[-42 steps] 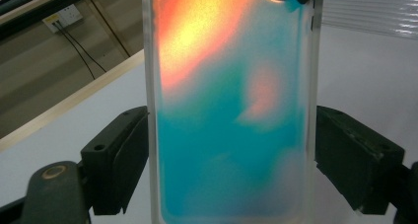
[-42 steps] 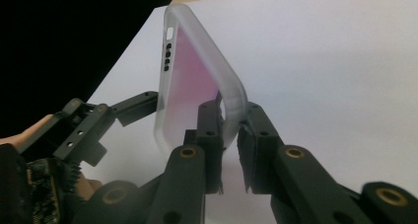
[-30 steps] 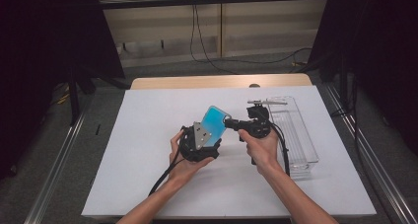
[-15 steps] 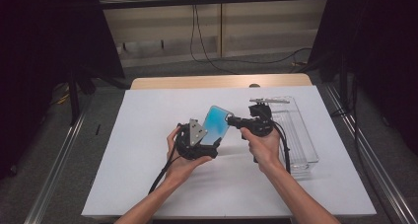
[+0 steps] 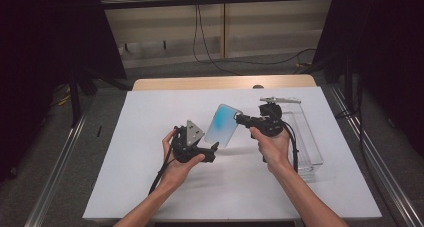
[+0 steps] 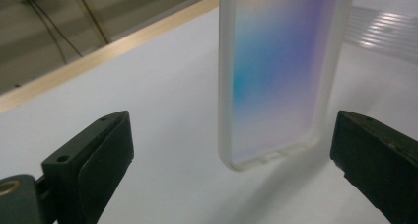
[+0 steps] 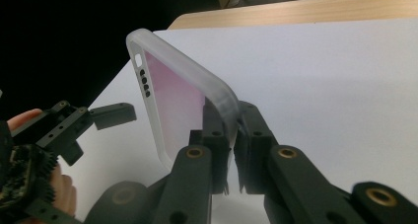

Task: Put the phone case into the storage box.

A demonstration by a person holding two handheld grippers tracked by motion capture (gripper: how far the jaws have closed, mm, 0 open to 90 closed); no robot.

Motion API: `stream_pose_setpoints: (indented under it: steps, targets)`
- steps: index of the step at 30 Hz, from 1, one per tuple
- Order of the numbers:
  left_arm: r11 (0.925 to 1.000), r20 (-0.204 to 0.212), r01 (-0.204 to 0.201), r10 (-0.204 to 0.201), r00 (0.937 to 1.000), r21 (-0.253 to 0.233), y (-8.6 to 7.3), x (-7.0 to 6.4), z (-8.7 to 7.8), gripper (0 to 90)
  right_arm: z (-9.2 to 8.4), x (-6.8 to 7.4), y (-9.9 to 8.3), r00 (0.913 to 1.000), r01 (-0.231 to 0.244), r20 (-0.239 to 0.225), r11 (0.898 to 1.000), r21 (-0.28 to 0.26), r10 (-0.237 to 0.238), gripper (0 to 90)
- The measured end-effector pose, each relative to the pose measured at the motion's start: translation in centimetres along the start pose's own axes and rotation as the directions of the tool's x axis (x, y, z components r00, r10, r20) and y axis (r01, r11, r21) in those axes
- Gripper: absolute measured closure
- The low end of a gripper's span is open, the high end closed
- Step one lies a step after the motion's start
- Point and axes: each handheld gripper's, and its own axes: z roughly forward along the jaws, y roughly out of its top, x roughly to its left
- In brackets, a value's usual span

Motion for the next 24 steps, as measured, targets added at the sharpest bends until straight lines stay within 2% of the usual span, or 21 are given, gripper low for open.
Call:
stream_pose_setpoints:
  steps: [3,5,8,11,12,15,17,19,20,24]
  targets:
    - [0.9998,-0.038,-0.011,0.01,0.9992,-0.018,0.0,0.3,-0.6,2.9,-0.1,-0.1,0.0,1.0,0.007,0.004,1.0,-0.004,-0.007,84.1]
    - [0.9992,-0.013,0.01,-0.01,0.9999,-0.04,-0.2,0.6,-1.1,3.0,-0.1,-0.1,0.1,0.9998,0.014,0.012,1.0,-0.004,-0.014,84.1]
    - [0.999,-0.022,-0.008,0.007,0.9997,-0.045,-0.6,0.8,-1.6,3.1,-0.2,-0.2,0.1,0.9997,0.019,0.016,1.0,-0.008,-0.019,84.1]
    - [0.9981,-0.073,-0.023,0.019,0.9972,-0.057,-1.2,0.8,-2.0,2.6,-0.3,-0.2,0.2,0.9994,0.028,0.021,1.0,-0.009,-0.028,84.1]
    - [0.9972,-0.077,-0.021,0.015,0.997,-0.072,-1.4,0.9,-2.1,2.6,-0.4,-0.3,0.2,0.9994,0.028,0.021,1.0,-0.005,-0.027,84.1]
    - [0.9921,-0.071,0.0,-0.009,0.9974,-0.126,-1.7,1.4,-2.6,2.9,-0.6,-0.5,0.2,0.9985,0.042,0.035,0.999,-0.006,-0.042,84.2]
    - [0.9866,-0.069,0.032,-0.044,0.9966,-0.16,-2.0,1.7,-3.0,3.1,-0.9,-0.6,0.2,0.9986,0.04,0.036,0.999,-0.007,-0.04,84.2]
    - [0.9843,-0.04,0.067,-0.074,0.9965,-0.164,-2.3,2.0,-3.3,3.2,-1.0,-0.8,0.3,0.9984,0.042,0.039,0.999,-0.013,-0.042,84.2]
    - [0.9826,-0.04,0.076,-0.084,0.9956,-0.169,-2.4,2.1,-3.4,3.2,-1.1,-0.8,0.3,0.9981,0.045,0.042,0.999,-0.015,-0.045,84.2]
    - [0.9738,-0.035,0.078,-0.087,0.9956,-0.214,-3.0,2.3,-3.9,4.1,-1.4,-0.9,0.2,0.9974,0.059,0.042,0.998,-0.018,-0.059,84.2]
